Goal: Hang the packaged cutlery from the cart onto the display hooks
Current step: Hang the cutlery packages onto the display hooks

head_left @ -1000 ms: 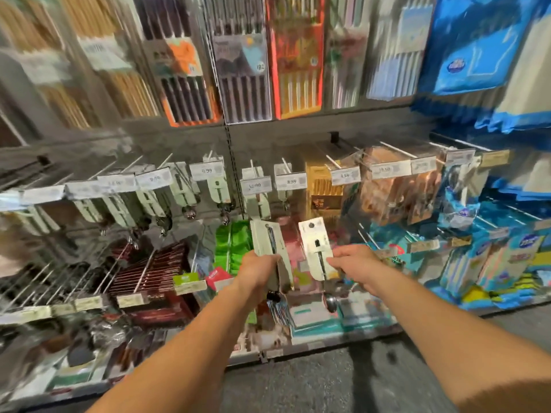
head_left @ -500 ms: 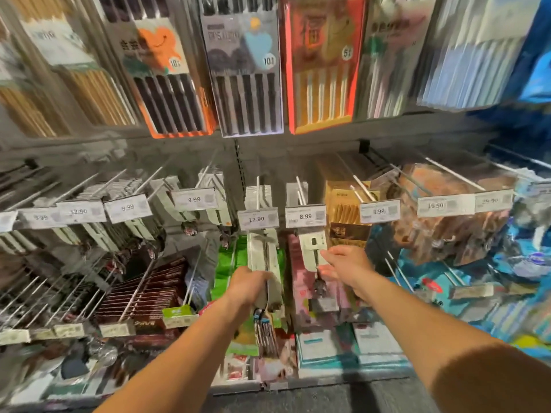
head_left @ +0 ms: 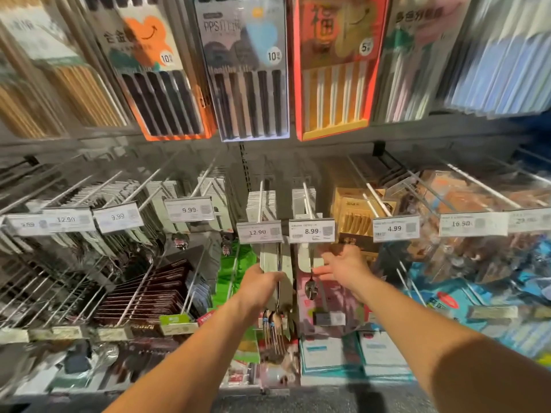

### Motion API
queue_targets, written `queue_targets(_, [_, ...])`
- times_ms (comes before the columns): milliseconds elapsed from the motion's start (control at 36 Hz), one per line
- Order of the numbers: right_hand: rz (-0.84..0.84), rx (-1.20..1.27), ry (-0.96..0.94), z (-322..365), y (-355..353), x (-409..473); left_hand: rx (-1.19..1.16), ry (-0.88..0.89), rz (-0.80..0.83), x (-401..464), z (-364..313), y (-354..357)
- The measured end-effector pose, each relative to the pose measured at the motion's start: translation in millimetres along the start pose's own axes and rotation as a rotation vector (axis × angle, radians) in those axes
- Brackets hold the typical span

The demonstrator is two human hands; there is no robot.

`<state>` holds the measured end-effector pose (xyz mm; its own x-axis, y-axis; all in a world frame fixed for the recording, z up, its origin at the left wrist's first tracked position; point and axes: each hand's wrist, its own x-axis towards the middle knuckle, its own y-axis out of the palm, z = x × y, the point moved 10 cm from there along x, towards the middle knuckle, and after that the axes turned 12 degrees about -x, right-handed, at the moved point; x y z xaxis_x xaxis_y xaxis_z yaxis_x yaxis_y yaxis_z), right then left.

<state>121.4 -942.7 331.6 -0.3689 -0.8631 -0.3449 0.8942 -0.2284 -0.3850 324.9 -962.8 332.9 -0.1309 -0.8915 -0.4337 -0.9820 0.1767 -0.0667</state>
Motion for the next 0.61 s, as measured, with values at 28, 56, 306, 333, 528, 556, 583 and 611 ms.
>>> queue_targets(28, [-0.022, -0.023, 0.014, 1, -1, 3, -0.01, 0.003, 0.009, 0, 0, 0])
queue_targets(56, [-0.04, -0.036, 0.027, 3, -2, 5, -0.015, 0.009, 0.015, -1, -2, -1])
queue_targets(306, [-0.124, -0.132, 0.252, -11, 2, 44, -0.081, -0.021, 0.055, 4, 7, -11])
queue_targets(333, [-0.112, -0.116, 0.261, -14, 5, 48, -0.077, -0.024, 0.065, 5, 10, -12])
queue_targets(528, [0.058, -0.148, 0.198, -17, 43, 45, -0.096, -0.022, 0.076, 6, 19, -18])
queue_targets(556, [0.157, -0.1, 0.198, -20, 56, 37, -0.121, -0.021, 0.089, 5, 20, -19])
queue_targets(583, [0.268, -0.066, 0.196, -21, 68, 28, -0.135, -0.024, 0.098, 2, 21, -19])
queue_targets(611, [0.362, -0.053, 0.195, -23, 78, 21, -0.148, -0.022, 0.092, 1, 23, -22])
